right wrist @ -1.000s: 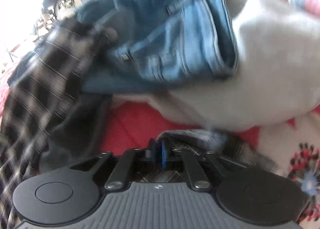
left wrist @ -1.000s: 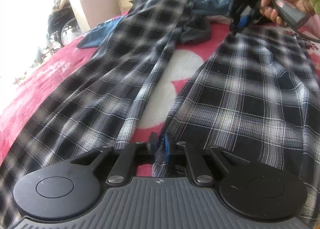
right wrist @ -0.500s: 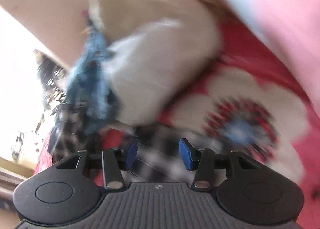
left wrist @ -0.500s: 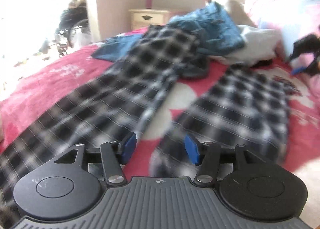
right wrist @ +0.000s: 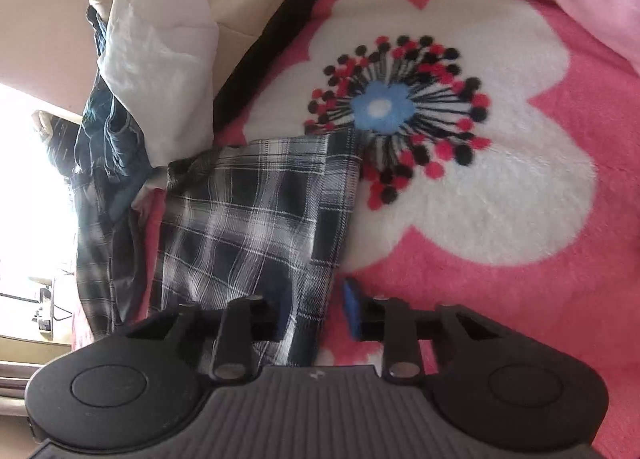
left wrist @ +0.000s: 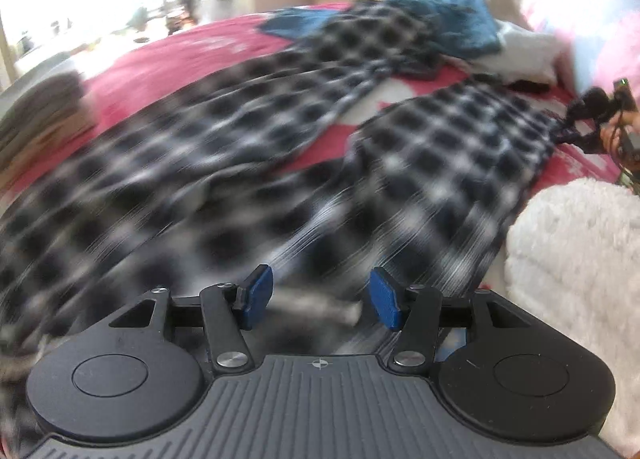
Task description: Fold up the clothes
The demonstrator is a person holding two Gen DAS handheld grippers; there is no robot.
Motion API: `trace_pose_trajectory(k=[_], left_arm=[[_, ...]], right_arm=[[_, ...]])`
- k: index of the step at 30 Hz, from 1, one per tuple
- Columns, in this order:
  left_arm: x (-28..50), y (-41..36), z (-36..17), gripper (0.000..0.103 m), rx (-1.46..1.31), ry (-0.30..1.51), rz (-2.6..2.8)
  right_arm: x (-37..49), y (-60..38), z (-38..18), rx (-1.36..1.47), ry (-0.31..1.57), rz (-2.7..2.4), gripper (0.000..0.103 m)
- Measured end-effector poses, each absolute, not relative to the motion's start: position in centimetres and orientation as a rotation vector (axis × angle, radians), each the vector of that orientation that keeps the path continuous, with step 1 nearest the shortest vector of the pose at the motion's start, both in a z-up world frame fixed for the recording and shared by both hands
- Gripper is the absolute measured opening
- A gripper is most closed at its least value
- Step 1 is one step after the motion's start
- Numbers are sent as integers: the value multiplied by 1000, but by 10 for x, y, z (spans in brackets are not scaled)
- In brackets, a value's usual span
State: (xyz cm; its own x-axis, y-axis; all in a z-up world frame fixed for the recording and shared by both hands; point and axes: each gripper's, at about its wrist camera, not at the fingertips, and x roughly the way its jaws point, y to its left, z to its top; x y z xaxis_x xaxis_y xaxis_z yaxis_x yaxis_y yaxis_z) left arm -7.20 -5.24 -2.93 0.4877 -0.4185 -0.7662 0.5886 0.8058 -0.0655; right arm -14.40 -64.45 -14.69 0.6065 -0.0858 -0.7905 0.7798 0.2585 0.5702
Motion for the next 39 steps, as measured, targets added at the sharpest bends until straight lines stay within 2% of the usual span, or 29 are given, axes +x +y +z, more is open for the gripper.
trace_pose_trajectory(k=[1, 7, 13, 18, 26, 32, 35, 37, 39], left_arm=[[-74, -43, -29, 54, 198, 882, -609], [-100, -8, -25, 54, 228, 947, -612], [-117, 14, -45, 54, 198, 1024, -576], [-132, 15, -50, 54, 209, 980, -589], [-137, 0, -58, 54, 247, 922, -663], [-131, -2, -63, 54, 249, 938, -688], [-125, 2, -60, 54, 248, 953, -686], [-121, 4, -55, 54, 239, 957, -685], [-114, 5, -48, 54, 211, 958, -682]], right_arm=[[-146, -643, -141, 1148, 711, -671, 2], [-158, -632, -108, 1014, 641, -724, 1], [-171, -639, -125, 1037, 674, -836, 1], [-182, -633, -125, 1047, 658, -861, 1], [-187, -627, -80, 968, 611, -854, 1], [-198, -632, -107, 978, 727, -921, 1], [-202, -636, -118, 987, 798, -926, 8], [-205, -636, -112, 947, 817, -937, 21], [-208, -634, -97, 874, 819, -939, 22]])
